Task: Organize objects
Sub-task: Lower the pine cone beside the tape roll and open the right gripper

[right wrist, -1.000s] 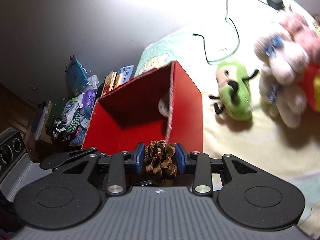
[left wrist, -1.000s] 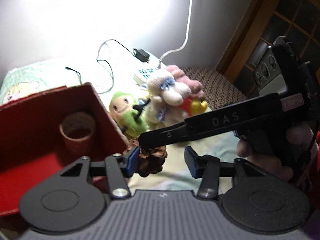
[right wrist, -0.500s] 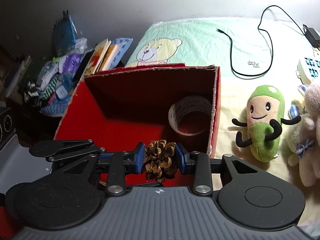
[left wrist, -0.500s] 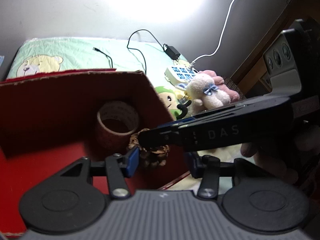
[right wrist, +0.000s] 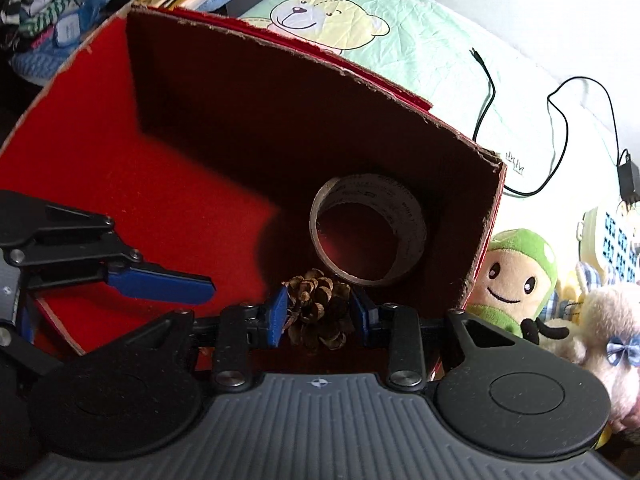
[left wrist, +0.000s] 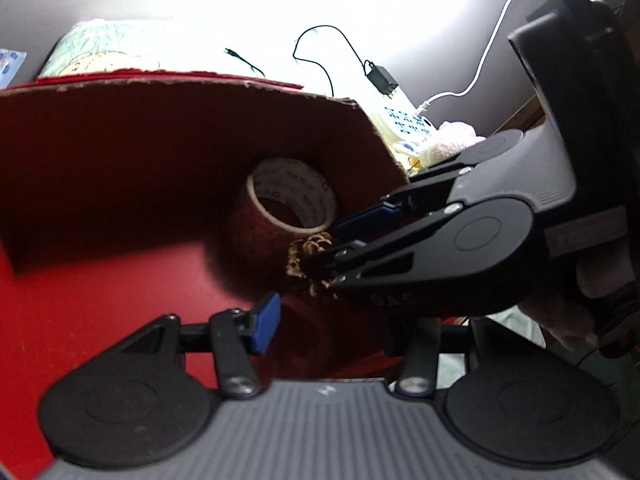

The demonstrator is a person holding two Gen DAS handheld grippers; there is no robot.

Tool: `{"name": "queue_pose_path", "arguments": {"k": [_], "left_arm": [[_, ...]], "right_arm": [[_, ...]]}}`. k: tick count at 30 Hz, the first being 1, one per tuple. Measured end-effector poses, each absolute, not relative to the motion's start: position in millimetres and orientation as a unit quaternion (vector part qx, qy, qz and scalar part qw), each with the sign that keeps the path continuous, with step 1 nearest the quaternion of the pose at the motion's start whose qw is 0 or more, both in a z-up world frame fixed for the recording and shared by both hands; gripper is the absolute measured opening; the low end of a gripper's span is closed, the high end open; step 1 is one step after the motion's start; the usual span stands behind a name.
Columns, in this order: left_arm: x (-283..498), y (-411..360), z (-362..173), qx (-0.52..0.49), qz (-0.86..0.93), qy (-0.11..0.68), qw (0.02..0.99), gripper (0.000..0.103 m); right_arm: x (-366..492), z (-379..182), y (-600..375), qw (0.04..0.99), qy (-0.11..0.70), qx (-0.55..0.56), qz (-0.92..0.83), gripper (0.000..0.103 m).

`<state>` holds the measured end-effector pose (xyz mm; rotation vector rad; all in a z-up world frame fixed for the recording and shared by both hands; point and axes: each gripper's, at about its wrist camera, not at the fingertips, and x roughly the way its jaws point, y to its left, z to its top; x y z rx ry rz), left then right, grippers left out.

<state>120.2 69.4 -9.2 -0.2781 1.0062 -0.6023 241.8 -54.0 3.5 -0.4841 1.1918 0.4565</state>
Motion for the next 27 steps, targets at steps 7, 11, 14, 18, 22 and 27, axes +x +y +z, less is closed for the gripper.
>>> {"name": "queue_pose_path", "arguments": {"k": [7,11,14,18,22,27], "left_arm": [[118,70,-13,-0.11,-0.265,0.482,0.828,0.05],[119,68,-13,-0.102,-0.257,0.482,0.832,0.05],[120,66,-11,-0.093,-0.25,0.481,0.835,0.05],[119,61,-6,-0.071,-0.23,0.479,0.844,0.052],[115,58,1,-0.046,-0.206,0.476,0.854,0.053],[107,57,10,-0.017,-0.168,0.468,0.867,0.058]], "right_arm": [[242,-2,-48,0.77,0.54,-0.271,0.206,0.035],[245,1,-56,0.779,0.538,-0.244,0.21,0.035],[245,6,-64,0.79,0.533,-0.215,0.211,0.035],[244,13,-81,0.809,0.526,-0.16,0.211,0.035],[239,18,-100,0.825,0.516,-0.102,0.206,0.035],[231,22,-116,0.837,0.503,-0.054,0.207,0.035]]}}
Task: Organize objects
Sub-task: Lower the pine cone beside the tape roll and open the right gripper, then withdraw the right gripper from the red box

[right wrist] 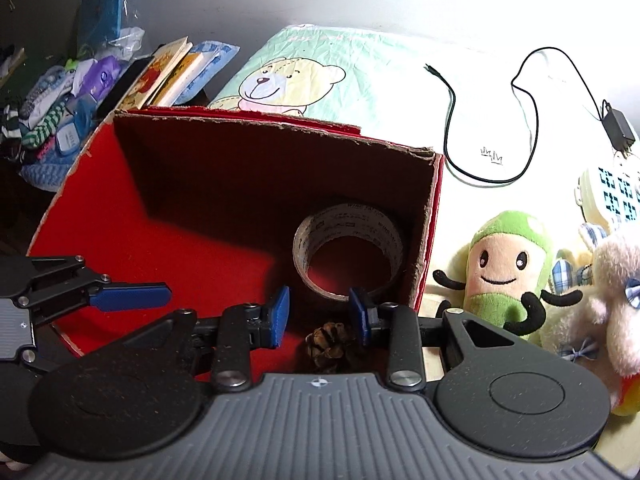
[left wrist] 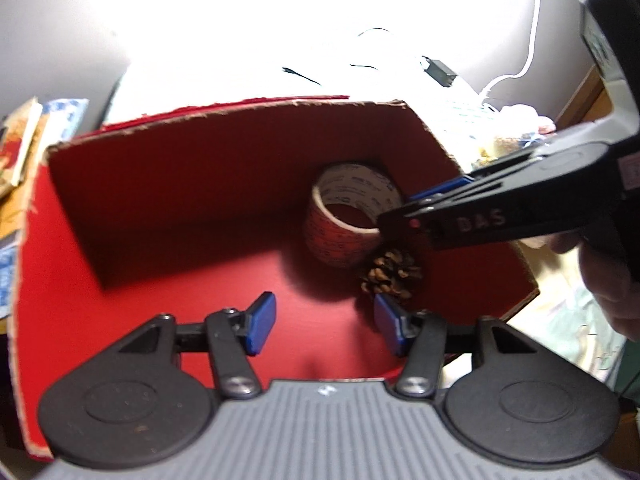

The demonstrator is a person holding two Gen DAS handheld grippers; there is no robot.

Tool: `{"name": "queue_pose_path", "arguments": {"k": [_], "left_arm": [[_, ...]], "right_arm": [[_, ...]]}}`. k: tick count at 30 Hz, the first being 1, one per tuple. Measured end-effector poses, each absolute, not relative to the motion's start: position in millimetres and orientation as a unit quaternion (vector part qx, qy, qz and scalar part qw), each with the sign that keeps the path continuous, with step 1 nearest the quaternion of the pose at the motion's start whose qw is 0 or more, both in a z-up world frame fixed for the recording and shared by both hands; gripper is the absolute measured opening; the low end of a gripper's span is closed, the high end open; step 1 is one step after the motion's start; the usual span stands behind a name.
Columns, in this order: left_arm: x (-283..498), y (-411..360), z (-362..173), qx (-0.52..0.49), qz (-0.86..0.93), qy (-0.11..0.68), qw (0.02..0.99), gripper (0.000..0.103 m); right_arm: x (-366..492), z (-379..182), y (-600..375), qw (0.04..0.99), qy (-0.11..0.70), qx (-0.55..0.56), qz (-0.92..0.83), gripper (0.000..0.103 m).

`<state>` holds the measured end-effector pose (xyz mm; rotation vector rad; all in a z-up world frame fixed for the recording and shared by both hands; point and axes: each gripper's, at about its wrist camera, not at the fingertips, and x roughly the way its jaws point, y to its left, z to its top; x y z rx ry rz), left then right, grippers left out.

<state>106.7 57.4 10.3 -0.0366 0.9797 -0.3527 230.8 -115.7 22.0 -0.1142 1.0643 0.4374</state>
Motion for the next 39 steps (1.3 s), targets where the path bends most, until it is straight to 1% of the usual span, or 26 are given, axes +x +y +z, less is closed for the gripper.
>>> {"name": "queue_pose_path", "arguments": {"k": [5,12,16,19,23,27,29,33,39], "left_arm": [[102,59,16,-0.012,-0.134,0.478,0.868,0.064],[91,60,24,0.001,-0.076,0.482,0.873,0.065],[83,59,32,0.007,-0.049,0.48,0.876,0.068],[75,54,37,0.018,-0.03,0.475,0.879,0.068],[63,49,43,0.037,-0.002,0.462,0.886,0.069],[53,48,51,0.035,0.019,0.454,0.89,0.069],[48,48,55,0.037,0.028,0.45,0.892,0.07],[36,43,60,0.038,0.045,0.448,0.892,0.071],[22,34,55,0.041,0.07,0.455,0.887,0.075]], "right_arm": [[236,25,-118,0.85,0.487,-0.022,0.202,0.035],[219,29,-132,0.86,0.466,0.011,0.207,0.035],[207,30,-139,0.868,0.45,0.032,0.207,0.036],[199,29,-143,0.869,0.445,0.051,0.211,0.036],[186,31,-150,0.873,0.434,0.056,0.216,0.036],[174,35,-158,0.877,0.422,0.065,0.218,0.037],[169,38,-160,0.878,0.418,0.068,0.222,0.039],[157,41,-164,0.879,0.409,0.067,0.235,0.039],[142,41,-170,0.877,0.403,0.071,0.252,0.039]]}}
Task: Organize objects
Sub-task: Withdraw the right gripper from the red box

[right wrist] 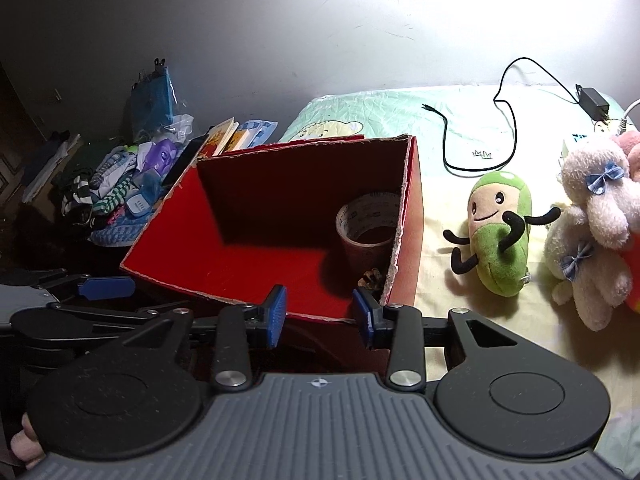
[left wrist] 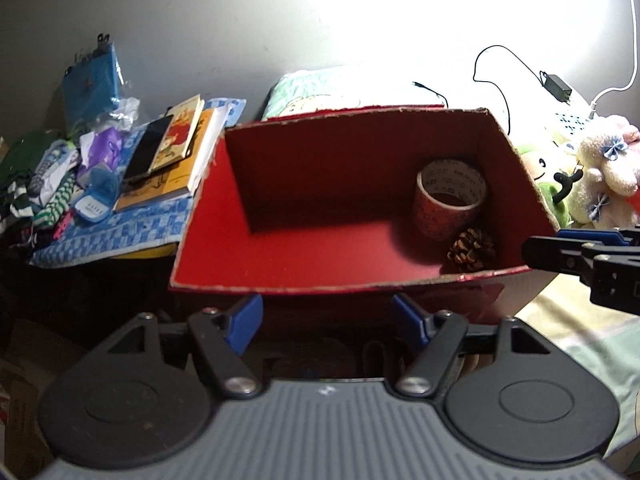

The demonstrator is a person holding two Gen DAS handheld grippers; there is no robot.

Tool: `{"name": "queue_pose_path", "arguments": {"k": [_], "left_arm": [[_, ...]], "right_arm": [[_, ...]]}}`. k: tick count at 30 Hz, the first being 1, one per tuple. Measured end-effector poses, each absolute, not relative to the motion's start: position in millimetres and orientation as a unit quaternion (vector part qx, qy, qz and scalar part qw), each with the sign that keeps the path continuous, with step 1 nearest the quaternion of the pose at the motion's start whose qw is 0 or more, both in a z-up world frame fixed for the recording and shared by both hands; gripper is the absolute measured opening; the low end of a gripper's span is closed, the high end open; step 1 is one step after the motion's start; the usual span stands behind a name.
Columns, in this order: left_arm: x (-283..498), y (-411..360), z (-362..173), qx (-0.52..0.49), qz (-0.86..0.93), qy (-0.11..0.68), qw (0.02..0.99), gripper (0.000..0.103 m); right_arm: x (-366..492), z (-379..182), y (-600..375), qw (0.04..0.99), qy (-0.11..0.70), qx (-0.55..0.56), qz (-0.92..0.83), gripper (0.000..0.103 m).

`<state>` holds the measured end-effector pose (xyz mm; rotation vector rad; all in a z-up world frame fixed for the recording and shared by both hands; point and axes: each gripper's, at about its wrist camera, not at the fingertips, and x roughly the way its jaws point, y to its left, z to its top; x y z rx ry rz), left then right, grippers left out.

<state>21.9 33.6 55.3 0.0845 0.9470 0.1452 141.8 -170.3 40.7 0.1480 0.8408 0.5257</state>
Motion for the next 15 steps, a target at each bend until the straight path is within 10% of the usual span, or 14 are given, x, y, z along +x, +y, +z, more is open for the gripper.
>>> {"name": "queue_pose_path", "arguments": {"k": [15], "left_arm": [[4,14,29,0.039,0.122,0.488,0.864,0.082]], "right_arm": [[126,22,-189,0.863,0.414,0.082,0.279,0.04]]}}
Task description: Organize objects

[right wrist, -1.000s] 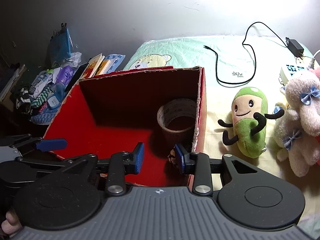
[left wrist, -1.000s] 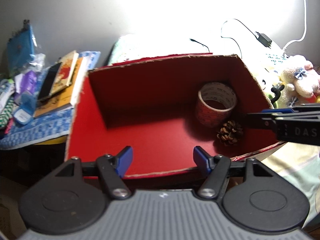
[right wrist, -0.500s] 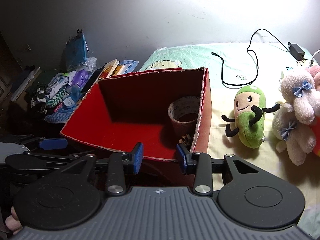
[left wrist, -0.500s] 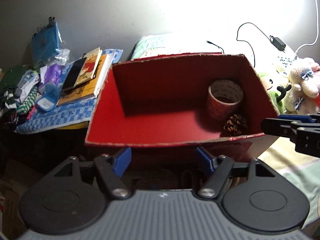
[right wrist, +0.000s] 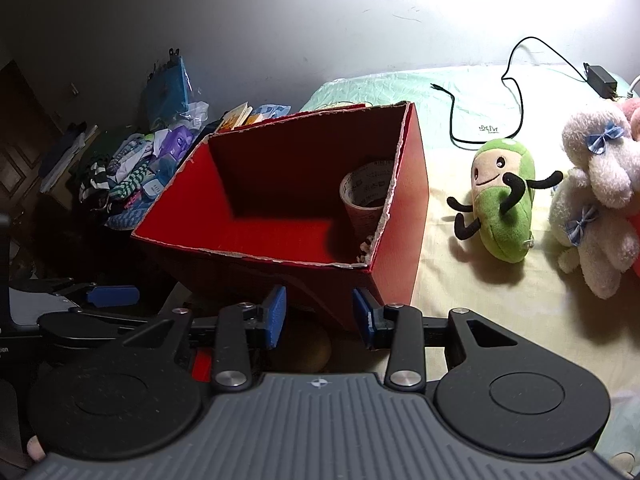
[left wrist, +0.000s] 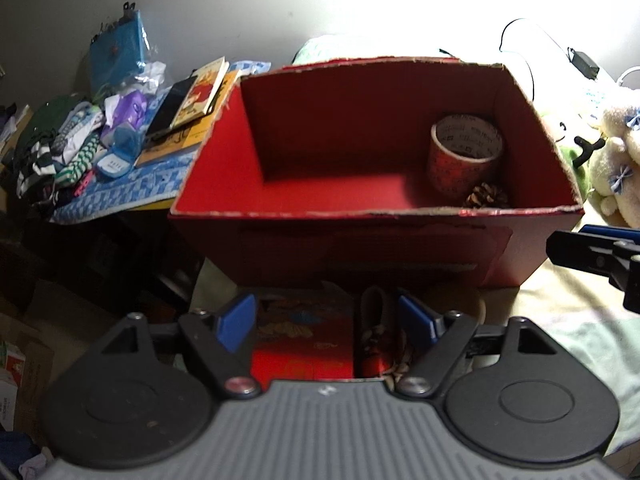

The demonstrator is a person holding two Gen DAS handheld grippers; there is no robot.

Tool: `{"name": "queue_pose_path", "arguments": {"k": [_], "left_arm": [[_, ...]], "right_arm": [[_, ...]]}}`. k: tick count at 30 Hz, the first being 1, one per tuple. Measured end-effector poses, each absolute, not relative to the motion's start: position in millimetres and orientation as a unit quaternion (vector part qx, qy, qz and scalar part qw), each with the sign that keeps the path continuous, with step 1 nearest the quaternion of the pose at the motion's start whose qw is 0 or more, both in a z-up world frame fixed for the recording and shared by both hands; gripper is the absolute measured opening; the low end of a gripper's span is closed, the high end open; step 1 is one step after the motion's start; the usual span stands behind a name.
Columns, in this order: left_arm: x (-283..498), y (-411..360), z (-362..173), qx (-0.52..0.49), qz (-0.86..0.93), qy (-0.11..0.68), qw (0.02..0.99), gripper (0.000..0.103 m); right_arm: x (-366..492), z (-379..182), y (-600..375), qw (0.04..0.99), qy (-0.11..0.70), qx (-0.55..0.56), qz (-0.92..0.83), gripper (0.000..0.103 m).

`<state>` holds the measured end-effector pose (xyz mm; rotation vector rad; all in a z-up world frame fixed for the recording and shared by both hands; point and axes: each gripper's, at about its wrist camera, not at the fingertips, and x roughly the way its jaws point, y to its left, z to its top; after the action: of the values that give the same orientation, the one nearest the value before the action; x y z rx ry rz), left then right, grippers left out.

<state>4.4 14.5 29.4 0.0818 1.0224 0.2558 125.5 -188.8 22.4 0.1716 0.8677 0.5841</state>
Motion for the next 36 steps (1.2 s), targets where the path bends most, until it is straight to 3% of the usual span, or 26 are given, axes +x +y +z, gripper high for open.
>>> {"name": "queue_pose_path", "arguments": {"k": [36], "left_arm": [[7,-22,-21,0.051,0.139,0.551,0.822,0.09]], "right_arm": [[115,-31,-205,0.804,0.496,0.129,0.301,0.04]]}}
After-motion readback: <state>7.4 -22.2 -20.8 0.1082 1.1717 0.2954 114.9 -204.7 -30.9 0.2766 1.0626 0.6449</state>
